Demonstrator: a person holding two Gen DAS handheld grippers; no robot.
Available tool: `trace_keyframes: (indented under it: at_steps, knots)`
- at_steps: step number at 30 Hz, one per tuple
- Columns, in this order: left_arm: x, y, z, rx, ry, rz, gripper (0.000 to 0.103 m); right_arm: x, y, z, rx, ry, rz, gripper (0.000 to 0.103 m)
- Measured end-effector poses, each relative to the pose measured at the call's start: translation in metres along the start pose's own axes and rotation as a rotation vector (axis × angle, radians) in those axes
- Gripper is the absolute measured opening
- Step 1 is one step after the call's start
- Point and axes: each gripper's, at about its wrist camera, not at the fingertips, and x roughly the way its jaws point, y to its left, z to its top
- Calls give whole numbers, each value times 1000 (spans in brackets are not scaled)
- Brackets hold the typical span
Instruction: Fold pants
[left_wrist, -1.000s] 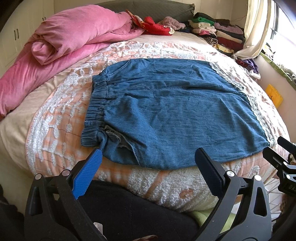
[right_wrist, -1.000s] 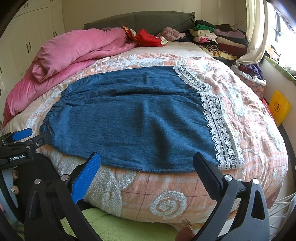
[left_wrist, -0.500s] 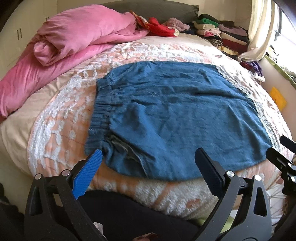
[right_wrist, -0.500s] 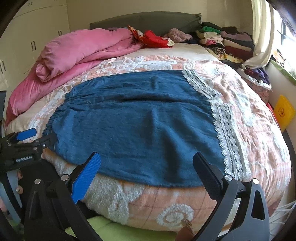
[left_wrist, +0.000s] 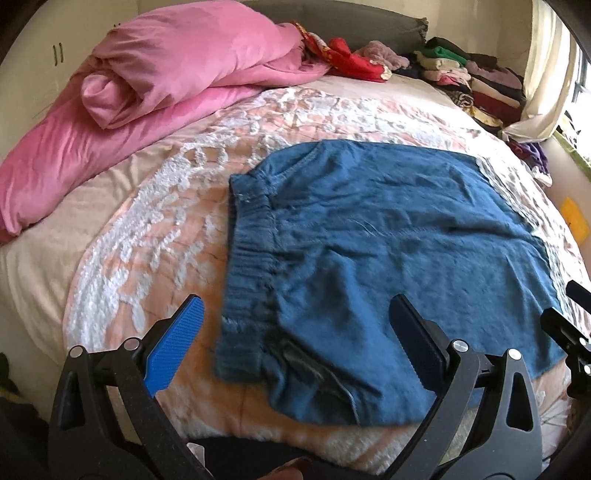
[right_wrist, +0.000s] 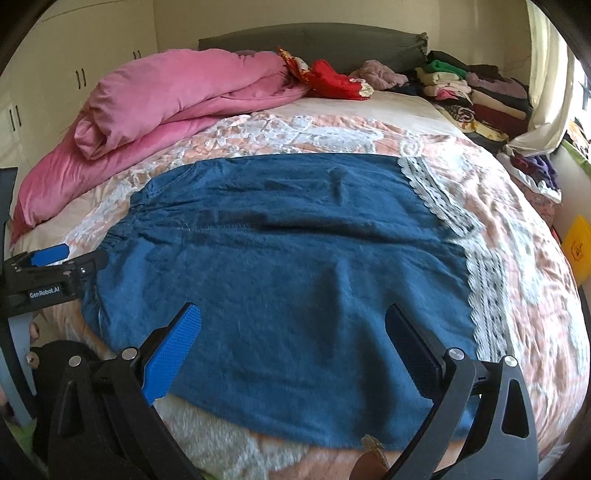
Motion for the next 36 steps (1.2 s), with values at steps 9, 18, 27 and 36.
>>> trace_keyframes:
  at_steps: [9, 18, 27, 36]
  knots:
    - [22, 21, 32, -25, -9, 30, 94, 29, 10, 37, -50, -13, 6, 99]
    - [59, 46, 69, -51, 27, 50, 94, 59, 28, 70, -120, -4, 18, 99]
    - [98, 63, 93, -60, 87, 25, 94, 110, 35, 123, -250, 13, 12, 99]
    - [134, 70, 109, -43, 111, -38, 93, 179, 40, 165, -427, 98, 32, 99]
